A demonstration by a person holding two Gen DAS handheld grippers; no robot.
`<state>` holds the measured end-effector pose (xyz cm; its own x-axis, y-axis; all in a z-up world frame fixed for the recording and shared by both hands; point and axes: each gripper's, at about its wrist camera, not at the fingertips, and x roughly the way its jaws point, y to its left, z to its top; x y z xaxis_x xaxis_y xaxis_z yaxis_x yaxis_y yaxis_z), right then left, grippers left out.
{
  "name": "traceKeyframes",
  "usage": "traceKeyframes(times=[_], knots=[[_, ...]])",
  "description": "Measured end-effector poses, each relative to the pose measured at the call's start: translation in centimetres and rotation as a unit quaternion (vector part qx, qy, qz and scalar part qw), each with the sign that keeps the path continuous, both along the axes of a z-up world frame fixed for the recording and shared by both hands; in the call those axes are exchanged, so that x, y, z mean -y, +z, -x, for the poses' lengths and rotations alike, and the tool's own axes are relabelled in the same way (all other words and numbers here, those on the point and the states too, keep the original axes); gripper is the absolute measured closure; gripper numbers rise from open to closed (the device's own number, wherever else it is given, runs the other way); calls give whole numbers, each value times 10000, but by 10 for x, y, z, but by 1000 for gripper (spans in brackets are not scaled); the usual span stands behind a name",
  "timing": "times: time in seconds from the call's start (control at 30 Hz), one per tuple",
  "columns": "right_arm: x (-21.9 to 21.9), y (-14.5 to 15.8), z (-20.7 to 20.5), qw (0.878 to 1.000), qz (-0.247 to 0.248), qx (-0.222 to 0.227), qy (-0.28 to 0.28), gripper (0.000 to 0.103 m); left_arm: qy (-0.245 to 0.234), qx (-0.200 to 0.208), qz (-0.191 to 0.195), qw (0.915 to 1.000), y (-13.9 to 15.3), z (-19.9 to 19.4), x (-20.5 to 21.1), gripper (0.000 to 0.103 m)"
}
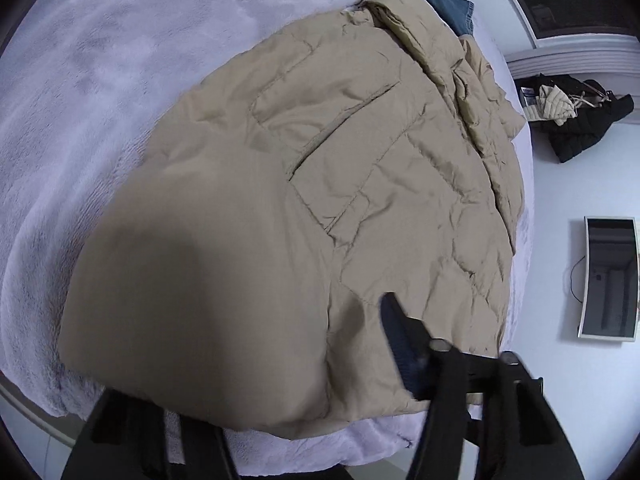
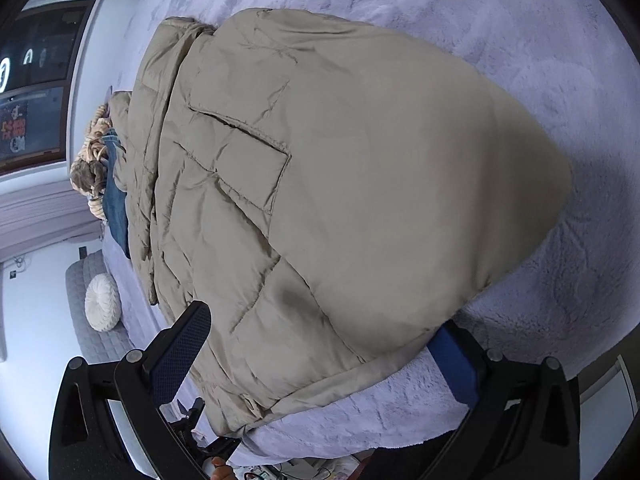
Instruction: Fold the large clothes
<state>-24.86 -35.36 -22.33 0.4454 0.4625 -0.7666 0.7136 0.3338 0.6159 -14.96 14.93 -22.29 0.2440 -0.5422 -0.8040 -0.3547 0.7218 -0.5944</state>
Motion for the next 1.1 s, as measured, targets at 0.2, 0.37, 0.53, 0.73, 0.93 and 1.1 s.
traceKeyframes(times=[0.2,0.37,0.53,0.73,0.93,1.1], knots=[[9,1,11,9996,-119,147,-225,0,-608,472,-296,9966,27,-14,9,82],[16,0,15,9988,-142,123,-456,29,-974,527,-592,9921,36,-22,15,82],[19,6,11,9995,30,45,-324,93,-1047,629,-712,9900,46,-27,16,82],[19,44,-26,9967,522,399,472,96,-986,1120,-858,9851,90,-43,17,87],[36,97,-85,9873,870,949,932,96,-818,1781,-1152,9738,149,-96,28,87],[49,147,-161,9689,1396,1405,1485,97,-682,2339,-1364,9602,190,-160,45,87]])
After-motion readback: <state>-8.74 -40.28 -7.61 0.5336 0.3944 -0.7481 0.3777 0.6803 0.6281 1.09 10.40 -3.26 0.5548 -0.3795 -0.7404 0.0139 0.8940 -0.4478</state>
